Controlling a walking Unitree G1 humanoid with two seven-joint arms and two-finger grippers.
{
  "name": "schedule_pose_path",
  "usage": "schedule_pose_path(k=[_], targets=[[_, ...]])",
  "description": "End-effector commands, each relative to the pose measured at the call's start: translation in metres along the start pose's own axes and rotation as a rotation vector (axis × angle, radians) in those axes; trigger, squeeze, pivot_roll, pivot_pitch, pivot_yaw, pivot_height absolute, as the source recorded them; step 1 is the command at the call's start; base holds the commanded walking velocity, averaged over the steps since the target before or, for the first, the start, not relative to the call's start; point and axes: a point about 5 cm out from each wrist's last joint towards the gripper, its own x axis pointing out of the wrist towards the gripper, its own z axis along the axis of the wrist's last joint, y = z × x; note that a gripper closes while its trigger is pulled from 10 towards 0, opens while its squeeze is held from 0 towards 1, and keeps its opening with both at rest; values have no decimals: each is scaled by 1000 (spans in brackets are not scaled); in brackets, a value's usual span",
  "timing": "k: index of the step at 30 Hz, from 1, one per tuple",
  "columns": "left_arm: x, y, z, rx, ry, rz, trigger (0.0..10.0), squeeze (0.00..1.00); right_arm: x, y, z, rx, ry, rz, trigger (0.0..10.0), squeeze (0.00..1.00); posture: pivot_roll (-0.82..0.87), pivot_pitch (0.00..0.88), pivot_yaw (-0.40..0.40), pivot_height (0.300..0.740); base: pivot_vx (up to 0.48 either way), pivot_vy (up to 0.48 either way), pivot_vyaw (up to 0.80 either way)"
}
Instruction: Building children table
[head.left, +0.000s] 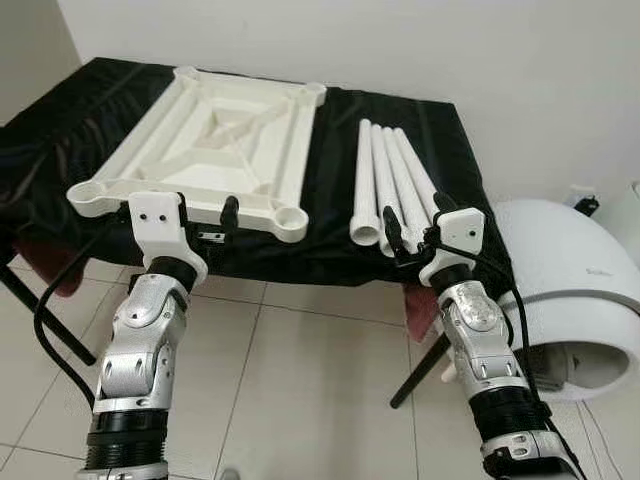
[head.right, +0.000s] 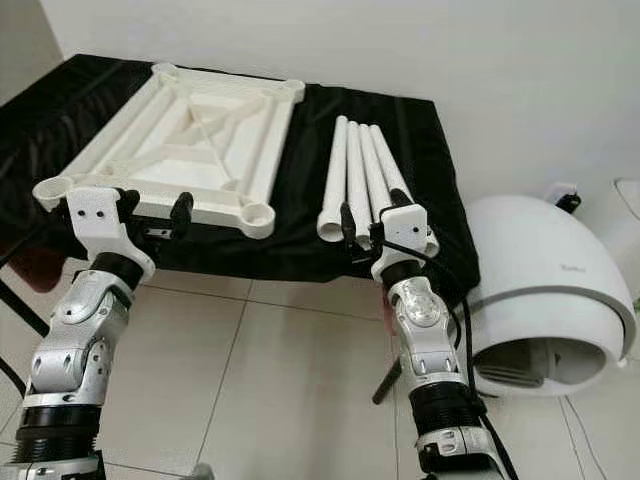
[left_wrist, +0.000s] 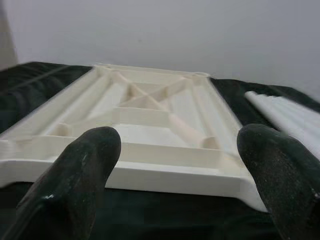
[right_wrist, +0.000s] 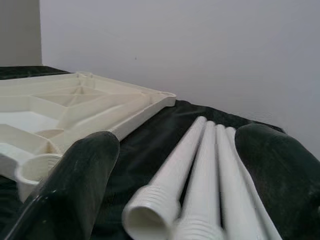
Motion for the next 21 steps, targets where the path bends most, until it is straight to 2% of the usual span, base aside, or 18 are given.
schedule_pose_path(k=[1,12,21], targets=[[1,-3,2,18,-7,2,10000,0,-1,-1,-2,-8,7,-3,10000,0,17,17,-34,740,0,0,0],[4,-9,9,64,-15,-59,10000,0,2,-7,2,-21,-1,-35,10000,0,19,13,-36,740,0,0,0],[4,-6,13,79,-12,-72,10000,0,5,-23,6,-4,7,-161,10000,0,15,18,-36,740,0,0,0]])
